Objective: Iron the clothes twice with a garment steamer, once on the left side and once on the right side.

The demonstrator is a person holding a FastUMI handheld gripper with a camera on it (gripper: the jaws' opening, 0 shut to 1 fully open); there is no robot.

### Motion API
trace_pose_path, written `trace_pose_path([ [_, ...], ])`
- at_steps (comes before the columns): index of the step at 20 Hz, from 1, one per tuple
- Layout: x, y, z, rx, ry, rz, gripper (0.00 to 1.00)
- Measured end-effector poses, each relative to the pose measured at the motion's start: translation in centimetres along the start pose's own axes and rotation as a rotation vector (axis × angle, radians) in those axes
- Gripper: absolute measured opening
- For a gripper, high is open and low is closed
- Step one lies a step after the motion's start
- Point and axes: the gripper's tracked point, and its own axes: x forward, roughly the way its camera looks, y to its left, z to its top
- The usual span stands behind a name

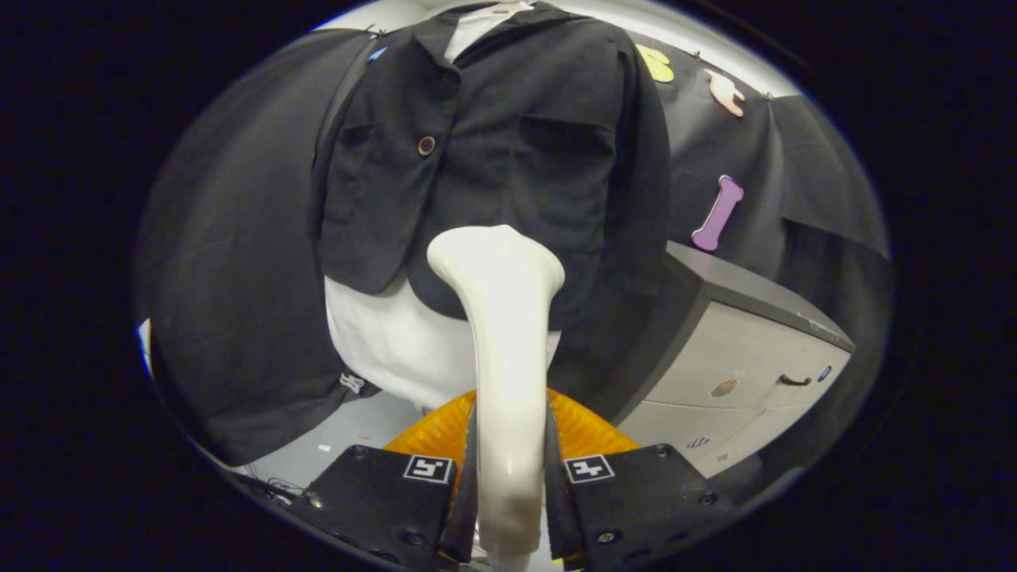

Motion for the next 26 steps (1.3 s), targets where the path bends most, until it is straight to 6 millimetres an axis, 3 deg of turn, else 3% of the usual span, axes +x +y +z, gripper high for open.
trace_pose_path([
  [6,0.5,1.7,-3.9,-0.042,0.089,0.018,0.38],
  [10,-1.4,3.1,-1.9,-0.058,0.035,0.036,0.38],
  [13,-3.9,4.5,2.0,-0.032,-0.047,0.046,0.38],
  [16,-7.8,5.7,7.4,0.007,-0.162,0.056,0.38],
  [22,-15.1,8.3,22.0,0.041,-0.493,0.077,0.38],
  [26,-18.0,9.8,30.7,0.062,-0.705,0.102,0.38],
])
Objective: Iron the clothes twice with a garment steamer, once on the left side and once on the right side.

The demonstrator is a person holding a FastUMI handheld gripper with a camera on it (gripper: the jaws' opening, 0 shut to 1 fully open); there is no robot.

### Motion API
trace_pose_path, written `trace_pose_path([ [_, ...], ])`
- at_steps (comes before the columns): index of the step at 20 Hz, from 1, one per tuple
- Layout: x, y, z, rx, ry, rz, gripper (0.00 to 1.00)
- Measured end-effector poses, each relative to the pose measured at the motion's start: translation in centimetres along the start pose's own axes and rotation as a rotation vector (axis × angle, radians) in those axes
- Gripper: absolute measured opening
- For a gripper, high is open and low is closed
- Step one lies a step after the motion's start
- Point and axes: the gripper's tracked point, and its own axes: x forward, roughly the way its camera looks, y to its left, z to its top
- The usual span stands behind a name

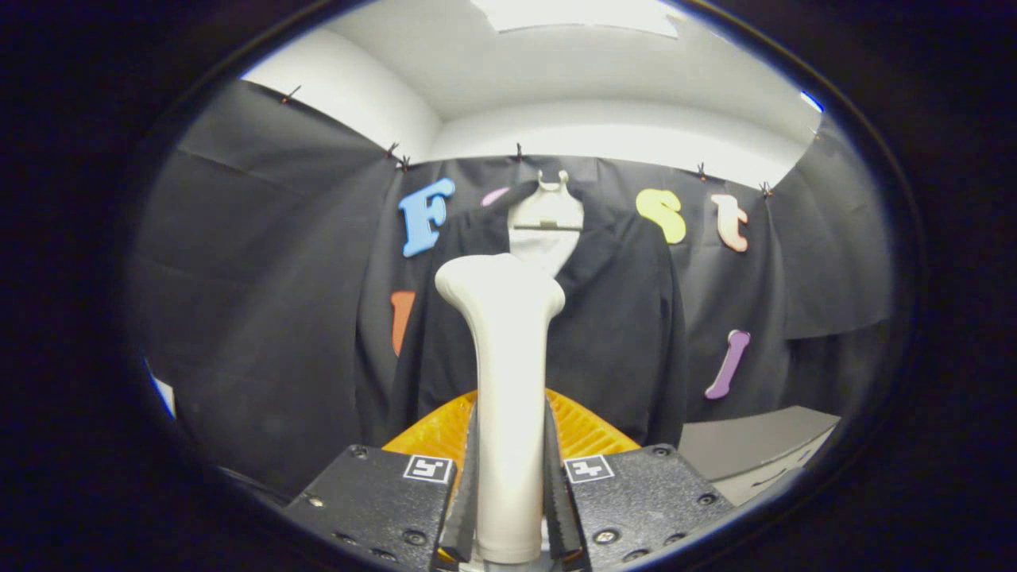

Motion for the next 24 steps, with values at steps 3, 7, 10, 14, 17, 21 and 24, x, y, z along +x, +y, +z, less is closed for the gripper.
trace_pose_path([
  [3,3.3,1.6,4.0,0.007,-0.106,0.020,0.38],
  [7,7.9,3.0,7.2,0.018,-0.182,0.043,0.38],
  [10,10.8,3.5,9.8,0.013,-0.240,0.042,0.38],
  [14,14.6,4.1,10.7,-0.015,-0.265,0.044,0.38],
  [17,15.6,4.8,10.3,-0.007,-0.266,0.049,0.38],
  [21,15.9,5.6,8.6,-0.010,-0.251,0.046,0.38],
  [24,16.0,4.9,7.3,-0.015,-0.236,0.007,0.38],
])
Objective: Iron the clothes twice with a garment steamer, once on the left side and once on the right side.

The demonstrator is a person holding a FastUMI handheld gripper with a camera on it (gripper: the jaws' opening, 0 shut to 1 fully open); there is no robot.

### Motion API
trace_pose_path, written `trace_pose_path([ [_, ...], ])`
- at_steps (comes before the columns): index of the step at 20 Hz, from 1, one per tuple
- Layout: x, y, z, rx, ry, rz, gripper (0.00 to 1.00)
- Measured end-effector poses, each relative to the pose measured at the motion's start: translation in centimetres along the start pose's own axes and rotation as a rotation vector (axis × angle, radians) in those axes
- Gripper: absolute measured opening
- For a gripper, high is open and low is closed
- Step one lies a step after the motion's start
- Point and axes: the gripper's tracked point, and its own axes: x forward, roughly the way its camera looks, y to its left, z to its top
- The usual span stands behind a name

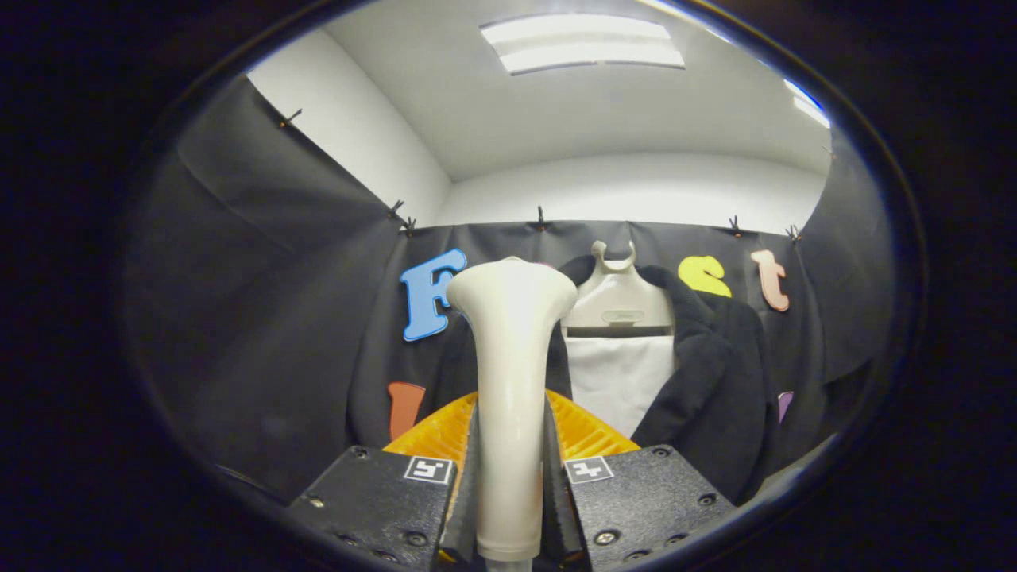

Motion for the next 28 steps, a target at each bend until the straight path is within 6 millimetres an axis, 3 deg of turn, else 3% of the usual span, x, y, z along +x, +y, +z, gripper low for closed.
trace_pose_path([
  [13,-4.9,-1.0,-8.5,-0.013,0.202,0.008,0.38],
  [22,-9.4,-0.9,-14.5,-0.030,0.353,0.013,0.38],
  [28,-11.2,-1.0,-17.0,-0.048,0.424,0.030,0.38],
])
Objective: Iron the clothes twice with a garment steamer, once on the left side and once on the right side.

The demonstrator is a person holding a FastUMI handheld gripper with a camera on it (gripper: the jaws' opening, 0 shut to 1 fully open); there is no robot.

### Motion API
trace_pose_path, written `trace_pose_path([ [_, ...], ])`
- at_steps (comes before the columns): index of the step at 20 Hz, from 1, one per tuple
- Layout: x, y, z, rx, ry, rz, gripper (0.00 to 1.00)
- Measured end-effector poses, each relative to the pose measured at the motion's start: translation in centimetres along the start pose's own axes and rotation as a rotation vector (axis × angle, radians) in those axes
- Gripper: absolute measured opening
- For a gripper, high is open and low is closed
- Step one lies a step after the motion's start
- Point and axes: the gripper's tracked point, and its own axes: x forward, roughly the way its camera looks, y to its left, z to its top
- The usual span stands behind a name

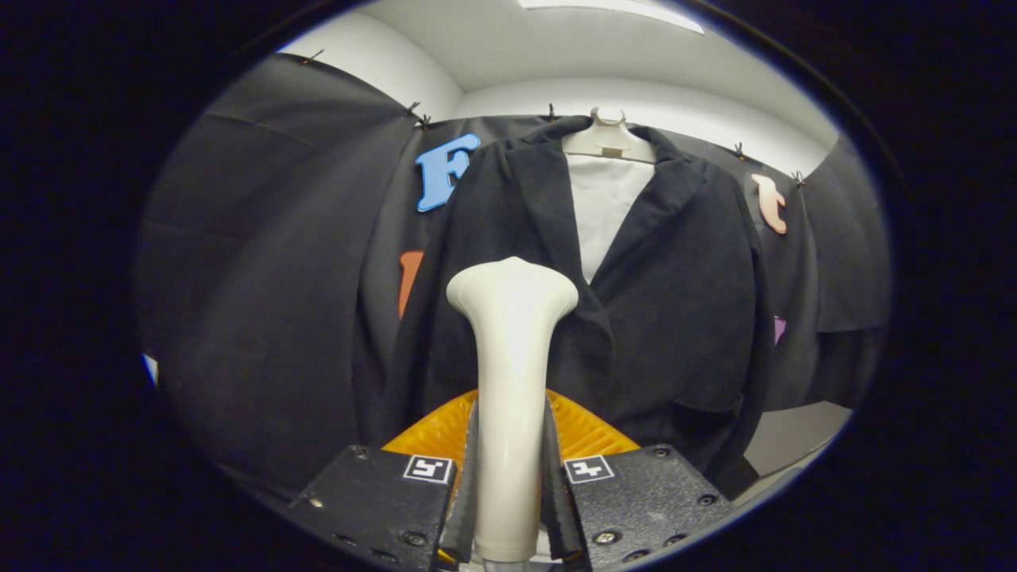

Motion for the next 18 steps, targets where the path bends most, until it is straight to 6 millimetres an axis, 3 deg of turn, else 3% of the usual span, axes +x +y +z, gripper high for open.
trace_pose_path([
  [5,-2.1,0.4,-5.9,0.011,0.130,0.023,0.38],
  [13,-4.2,1.5,-11.7,-0.015,0.262,0.065,0.38],
  [18,-4.0,1.8,-14.9,-0.020,0.344,0.073,0.38],
])
